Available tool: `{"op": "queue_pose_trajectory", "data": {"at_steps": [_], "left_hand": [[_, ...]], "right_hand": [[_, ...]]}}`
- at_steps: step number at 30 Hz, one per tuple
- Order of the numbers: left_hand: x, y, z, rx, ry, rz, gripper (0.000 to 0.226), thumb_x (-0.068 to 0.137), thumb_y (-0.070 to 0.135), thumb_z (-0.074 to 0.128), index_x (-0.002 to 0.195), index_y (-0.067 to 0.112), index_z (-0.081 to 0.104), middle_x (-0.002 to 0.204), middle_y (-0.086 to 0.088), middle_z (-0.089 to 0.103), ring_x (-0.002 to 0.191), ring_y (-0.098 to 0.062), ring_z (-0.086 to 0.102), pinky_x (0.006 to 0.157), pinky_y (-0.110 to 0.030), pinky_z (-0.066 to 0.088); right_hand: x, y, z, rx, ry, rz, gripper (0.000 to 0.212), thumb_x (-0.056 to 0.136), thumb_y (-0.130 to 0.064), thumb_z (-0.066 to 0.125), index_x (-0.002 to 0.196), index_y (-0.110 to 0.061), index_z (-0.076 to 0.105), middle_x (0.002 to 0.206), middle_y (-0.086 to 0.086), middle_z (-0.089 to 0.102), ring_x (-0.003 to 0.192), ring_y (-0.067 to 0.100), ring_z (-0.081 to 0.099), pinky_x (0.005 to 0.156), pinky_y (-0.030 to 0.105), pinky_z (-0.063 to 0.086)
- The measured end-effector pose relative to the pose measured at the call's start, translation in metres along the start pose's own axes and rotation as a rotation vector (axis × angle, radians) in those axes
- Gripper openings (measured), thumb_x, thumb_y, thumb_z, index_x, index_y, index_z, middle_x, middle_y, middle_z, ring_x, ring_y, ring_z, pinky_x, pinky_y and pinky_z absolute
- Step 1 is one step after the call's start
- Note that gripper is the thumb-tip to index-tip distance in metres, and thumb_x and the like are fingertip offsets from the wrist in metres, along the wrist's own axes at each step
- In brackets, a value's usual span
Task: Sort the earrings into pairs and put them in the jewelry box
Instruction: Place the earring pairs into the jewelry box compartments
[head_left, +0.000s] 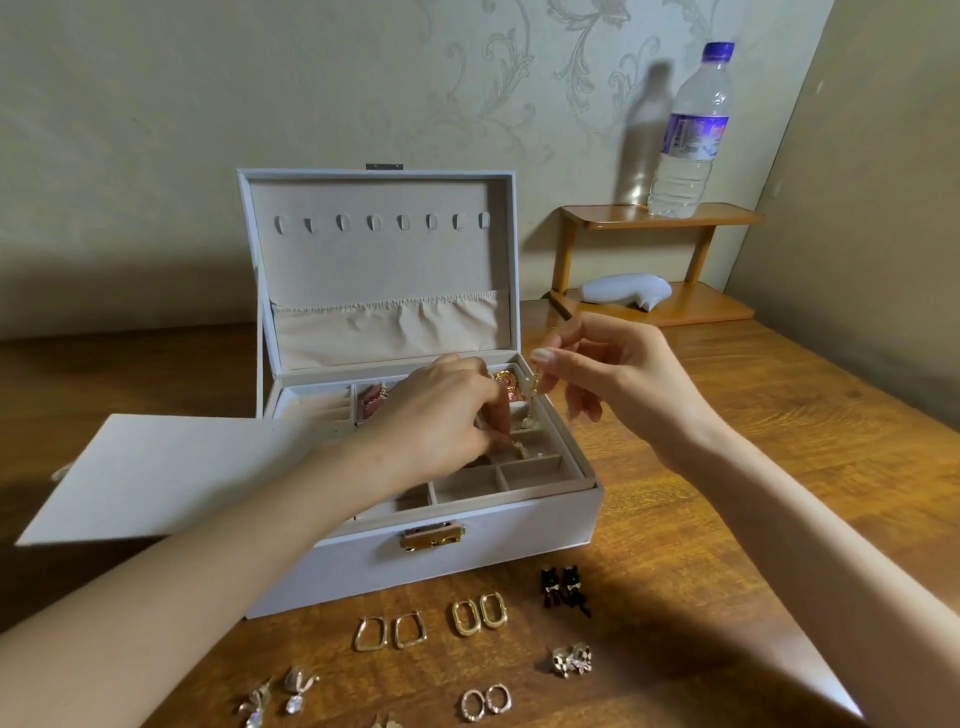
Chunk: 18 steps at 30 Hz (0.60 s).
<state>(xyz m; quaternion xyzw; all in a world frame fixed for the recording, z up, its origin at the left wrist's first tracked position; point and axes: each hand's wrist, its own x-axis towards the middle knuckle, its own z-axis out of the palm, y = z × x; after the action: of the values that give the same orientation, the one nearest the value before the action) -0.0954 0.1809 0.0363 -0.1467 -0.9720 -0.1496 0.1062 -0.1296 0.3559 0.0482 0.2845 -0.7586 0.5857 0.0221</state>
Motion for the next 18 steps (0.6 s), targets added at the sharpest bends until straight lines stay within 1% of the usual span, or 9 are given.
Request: {"op": "queue_pose_trajectory", "data": {"at_steps": [2,4,7,9,11,13,15,18], "left_hand": [[-0.004,-0.004,-0.003,0.007,-0.003,-0.01,0.014,0.082,0.034,0.067,0.09,0.024,0.068,0.086,0.01,0.044,0.093,-0.008,0.042,0.074,-0.023,0.033],[-0.01,-0.008,-0.008,-0.018,0.021,-0.027,0.01,0.084,0.032,0.065,0.09,0.024,0.067,0.082,0.014,0.042,0.089,-0.008,0.043,0.071,-0.024,0.032],[-0.02,-0.011,-0.015,-0.078,0.072,-0.04,0.001,0.085,0.025,0.063,0.085,0.024,0.063,0.084,0.012,0.048,0.082,-0.009,0.047,0.069,-0.026,0.036],[-0.028,-0.013,-0.019,-0.112,0.09,-0.052,0.001,0.085,0.024,0.062,0.085,0.023,0.062,0.088,0.012,0.051,0.079,-0.006,0.05,0.07,-0.025,0.041],[-0.035,-0.015,-0.021,-0.146,0.106,-0.053,0.002,0.086,0.024,0.062,0.087,0.023,0.064,0.089,0.014,0.052,0.078,-0.004,0.052,0.07,-0.02,0.043],[-0.041,-0.015,-0.023,-0.16,0.125,-0.051,0.003,0.086,0.025,0.062,0.086,0.024,0.064,0.088,0.013,0.053,0.079,-0.003,0.052,0.069,-0.018,0.042],[-0.045,-0.015,-0.024,-0.165,0.132,-0.054,0.003,0.086,0.025,0.061,0.085,0.023,0.064,0.087,0.013,0.054,0.079,-0.005,0.052,0.07,-0.02,0.043],[-0.049,-0.013,-0.024,-0.176,0.138,-0.049,0.003,0.087,0.024,0.06,0.085,0.024,0.063,0.087,0.014,0.053,0.079,-0.005,0.052,0.069,-0.017,0.042]], "right_hand": [[0.0,-0.001,0.002,0.0,-0.015,-0.002,0.015,0.085,-0.017,0.066,0.082,-0.003,0.062,0.069,0.011,0.069,0.048,0.015,0.052,0.044,0.023,0.038],[0.0,-0.002,0.006,0.004,-0.038,-0.004,0.015,0.085,-0.016,0.065,0.083,-0.002,0.063,0.07,0.011,0.069,0.048,0.012,0.052,0.043,0.019,0.038],[-0.001,-0.003,0.011,0.002,-0.094,0.004,0.01,0.086,-0.012,0.065,0.082,-0.003,0.063,0.069,0.011,0.067,0.045,0.006,0.052,0.043,0.013,0.037],[-0.002,-0.002,0.012,-0.039,-0.125,0.024,0.009,0.085,-0.012,0.065,0.081,-0.004,0.063,0.069,0.01,0.067,0.044,0.003,0.051,0.043,0.012,0.037],[-0.002,0.001,0.011,-0.162,-0.122,0.024,0.009,0.084,-0.015,0.067,0.081,-0.007,0.066,0.07,0.006,0.069,0.046,-0.002,0.051,0.046,0.009,0.036],[-0.003,0.006,0.008,-0.346,-0.106,-0.002,0.008,0.083,-0.02,0.069,0.078,-0.014,0.069,0.07,-0.004,0.066,0.049,-0.006,0.05,0.048,0.008,0.034],[-0.004,0.008,0.005,-0.502,-0.097,-0.008,0.007,0.08,-0.025,0.071,0.075,-0.021,0.068,0.073,-0.009,0.062,0.055,-0.005,0.049,0.052,0.011,0.034],[-0.004,0.01,0.003,-0.655,-0.082,0.007,0.006,0.078,-0.028,0.072,0.077,-0.023,0.069,0.084,-0.006,0.059,0.063,0.001,0.043,0.058,0.02,0.034]]}}
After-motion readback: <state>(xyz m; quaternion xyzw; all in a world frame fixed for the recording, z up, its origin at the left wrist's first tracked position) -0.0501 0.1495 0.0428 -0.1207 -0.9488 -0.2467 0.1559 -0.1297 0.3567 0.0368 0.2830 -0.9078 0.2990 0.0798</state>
